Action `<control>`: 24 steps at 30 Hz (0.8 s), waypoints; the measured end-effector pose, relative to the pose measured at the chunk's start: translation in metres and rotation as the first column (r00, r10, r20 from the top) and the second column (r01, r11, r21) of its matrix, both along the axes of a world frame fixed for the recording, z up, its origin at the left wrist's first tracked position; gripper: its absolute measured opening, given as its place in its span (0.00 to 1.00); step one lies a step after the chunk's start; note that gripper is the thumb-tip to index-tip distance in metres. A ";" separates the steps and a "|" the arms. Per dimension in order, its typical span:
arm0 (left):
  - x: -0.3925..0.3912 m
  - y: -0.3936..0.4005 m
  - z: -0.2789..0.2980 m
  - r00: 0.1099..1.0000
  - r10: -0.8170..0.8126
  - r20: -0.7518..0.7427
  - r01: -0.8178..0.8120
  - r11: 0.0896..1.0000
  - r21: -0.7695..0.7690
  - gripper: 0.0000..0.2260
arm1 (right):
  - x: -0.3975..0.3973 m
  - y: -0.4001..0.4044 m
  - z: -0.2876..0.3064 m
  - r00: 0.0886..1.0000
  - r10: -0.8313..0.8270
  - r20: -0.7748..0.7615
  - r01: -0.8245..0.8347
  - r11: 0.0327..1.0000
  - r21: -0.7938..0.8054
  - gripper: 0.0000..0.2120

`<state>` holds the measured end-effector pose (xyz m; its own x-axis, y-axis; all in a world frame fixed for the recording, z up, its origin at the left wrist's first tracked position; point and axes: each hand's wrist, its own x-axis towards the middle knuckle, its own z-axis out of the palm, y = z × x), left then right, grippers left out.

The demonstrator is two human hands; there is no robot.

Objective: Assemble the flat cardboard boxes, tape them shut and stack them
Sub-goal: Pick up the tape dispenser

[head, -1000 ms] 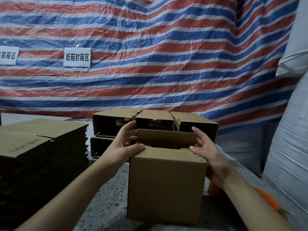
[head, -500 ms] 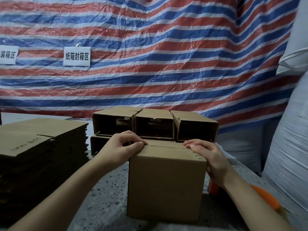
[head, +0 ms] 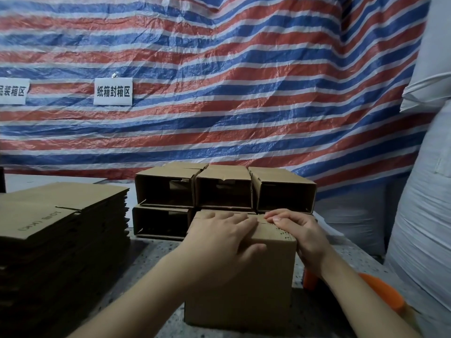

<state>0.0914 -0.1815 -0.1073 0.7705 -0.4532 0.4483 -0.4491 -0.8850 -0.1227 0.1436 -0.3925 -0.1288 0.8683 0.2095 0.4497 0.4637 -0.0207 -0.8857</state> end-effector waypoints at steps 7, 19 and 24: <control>0.001 0.002 -0.003 0.998 -0.032 0.061 0.032 0.999 0.000 0.33 | 0.002 -0.004 0.005 1.000 -0.030 0.008 0.030 0.993 -0.111 0.09; 0.003 0.001 -0.005 0.997 -0.027 0.069 0.029 0.999 -0.031 0.37 | -0.007 -0.077 0.009 0.737 -0.607 0.297 0.476 0.153 -0.866 0.17; 0.007 0.001 -0.008 0.996 -0.025 0.087 0.029 0.999 -0.045 0.36 | -0.023 -0.096 -0.027 0.751 -0.616 0.239 0.239 -0.083 -0.967 0.34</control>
<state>0.0982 -0.1805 -0.1152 0.7159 -0.4509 0.5331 -0.4627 -0.8782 -0.1213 0.1207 -0.4889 -0.1560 0.9789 -0.1997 0.0429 -0.2019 -0.9778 0.0555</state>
